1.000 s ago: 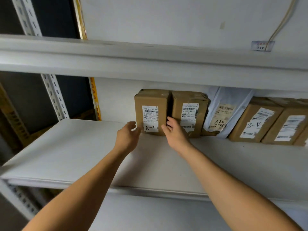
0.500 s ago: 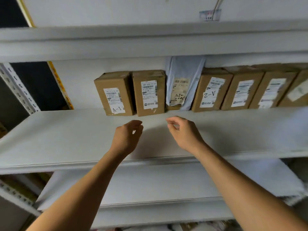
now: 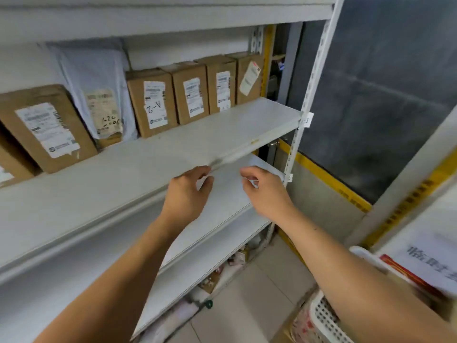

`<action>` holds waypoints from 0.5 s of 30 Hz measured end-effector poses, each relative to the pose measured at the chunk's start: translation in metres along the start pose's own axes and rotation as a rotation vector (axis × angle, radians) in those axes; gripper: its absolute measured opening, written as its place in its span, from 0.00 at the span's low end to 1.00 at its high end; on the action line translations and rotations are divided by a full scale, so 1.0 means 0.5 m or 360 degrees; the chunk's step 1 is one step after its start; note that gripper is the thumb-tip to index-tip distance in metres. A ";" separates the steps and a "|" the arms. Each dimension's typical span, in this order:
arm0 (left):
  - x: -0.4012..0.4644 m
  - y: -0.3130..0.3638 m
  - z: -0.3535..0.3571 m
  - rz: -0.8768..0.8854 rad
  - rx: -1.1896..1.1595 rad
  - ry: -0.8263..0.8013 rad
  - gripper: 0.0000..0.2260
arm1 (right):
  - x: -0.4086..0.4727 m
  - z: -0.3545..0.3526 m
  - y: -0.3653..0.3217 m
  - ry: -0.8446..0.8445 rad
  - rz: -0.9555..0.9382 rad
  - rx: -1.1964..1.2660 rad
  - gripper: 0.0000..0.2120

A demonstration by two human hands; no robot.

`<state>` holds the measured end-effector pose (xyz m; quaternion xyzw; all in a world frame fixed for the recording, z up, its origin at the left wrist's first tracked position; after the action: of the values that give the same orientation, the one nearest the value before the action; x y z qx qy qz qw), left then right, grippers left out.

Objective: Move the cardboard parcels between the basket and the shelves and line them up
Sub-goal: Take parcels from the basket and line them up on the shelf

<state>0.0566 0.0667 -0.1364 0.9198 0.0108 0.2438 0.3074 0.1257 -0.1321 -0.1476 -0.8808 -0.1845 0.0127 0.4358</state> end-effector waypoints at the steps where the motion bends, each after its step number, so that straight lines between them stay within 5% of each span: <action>1: 0.000 0.030 0.035 0.0045 -0.0005 -0.0042 0.11 | -0.019 -0.027 0.034 0.0031 0.0056 0.0000 0.16; 15: -0.086 0.513 0.682 0.0264 -0.0058 -0.0945 0.17 | -0.372 -0.464 0.596 0.0280 0.0893 -0.0127 0.13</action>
<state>0.1404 -0.3398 -0.2450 0.9429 -0.1589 -0.0113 0.2926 0.0886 -0.5362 -0.2595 -0.9116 0.1043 0.0489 0.3946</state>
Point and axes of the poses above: each hand's wrist, its own x-axis towards the middle knuckle, its own z-axis out of the palm, y = z × x, the point moved 4 cm from there along x, towards the middle knuckle, and after that the axes turned 4 degrees about z, right-handed, at the moved point
